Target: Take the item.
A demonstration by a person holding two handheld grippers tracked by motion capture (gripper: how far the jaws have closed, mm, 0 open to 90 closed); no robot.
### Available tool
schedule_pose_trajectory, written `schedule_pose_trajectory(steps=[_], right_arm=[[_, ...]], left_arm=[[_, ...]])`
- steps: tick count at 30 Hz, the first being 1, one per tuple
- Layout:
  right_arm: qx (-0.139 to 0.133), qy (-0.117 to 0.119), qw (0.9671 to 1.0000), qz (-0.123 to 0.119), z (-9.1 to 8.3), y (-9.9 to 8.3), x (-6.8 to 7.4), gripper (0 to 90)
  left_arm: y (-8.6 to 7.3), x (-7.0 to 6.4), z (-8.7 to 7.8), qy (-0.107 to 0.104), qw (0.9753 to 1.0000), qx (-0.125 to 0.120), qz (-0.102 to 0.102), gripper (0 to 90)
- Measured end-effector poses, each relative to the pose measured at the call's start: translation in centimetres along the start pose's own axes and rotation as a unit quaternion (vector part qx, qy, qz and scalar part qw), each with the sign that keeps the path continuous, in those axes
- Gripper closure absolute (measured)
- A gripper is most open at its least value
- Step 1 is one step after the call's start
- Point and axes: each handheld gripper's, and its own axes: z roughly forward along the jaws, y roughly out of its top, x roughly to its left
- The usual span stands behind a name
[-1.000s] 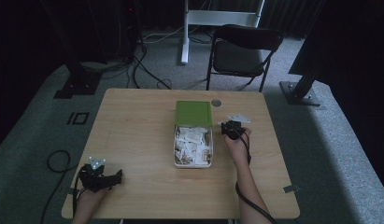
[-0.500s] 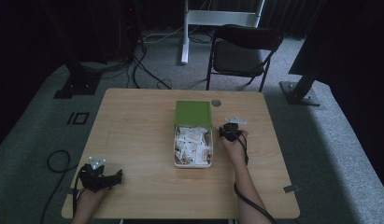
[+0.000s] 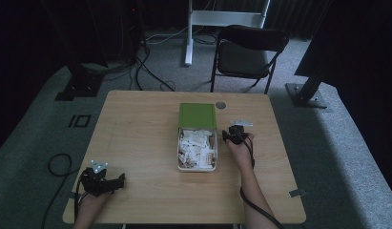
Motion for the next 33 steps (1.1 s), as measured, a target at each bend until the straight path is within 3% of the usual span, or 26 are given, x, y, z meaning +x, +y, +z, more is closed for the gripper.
schedule_pose_trajectory(steps=[9, 15, 20, 26, 33], right_arm=[[-0.026, 0.013, 0.9996, 0.002, -2.6, 0.9, -0.4, 45.8], [-0.034, 0.01, 0.9993, 0.009, -3.8, 0.2, -1.3, 43.8], [-0.038, 0.018, 0.9989, 0.019, -4.5, -0.6, -2.3, 33.8], [-0.037, -0.002, 0.999, 0.025, -5.2, -1.8, -3.3, 20.9], [-0.034, -0.014, 0.9989, 0.029, -5.9, -3.3, -4.0, 16.1]], left_arm=[[0.0, 0.0, 0.0, 0.0, 1.0, 0.0, 0.0, 0.7], [0.0, 0.0, 0.0, 0.0, 1.0, 0.0, 0.0, 0.6], [0.0, 0.0, 0.0, 0.0, 1.0, 0.0, 0.0, 0.6], [0.0, 0.0, 0.0, 0.0, 1.0, 0.0, 0.0, 0.6], [0.0, 0.0, 0.0, 0.0, 1.0, 0.0, 0.0, 0.6]])
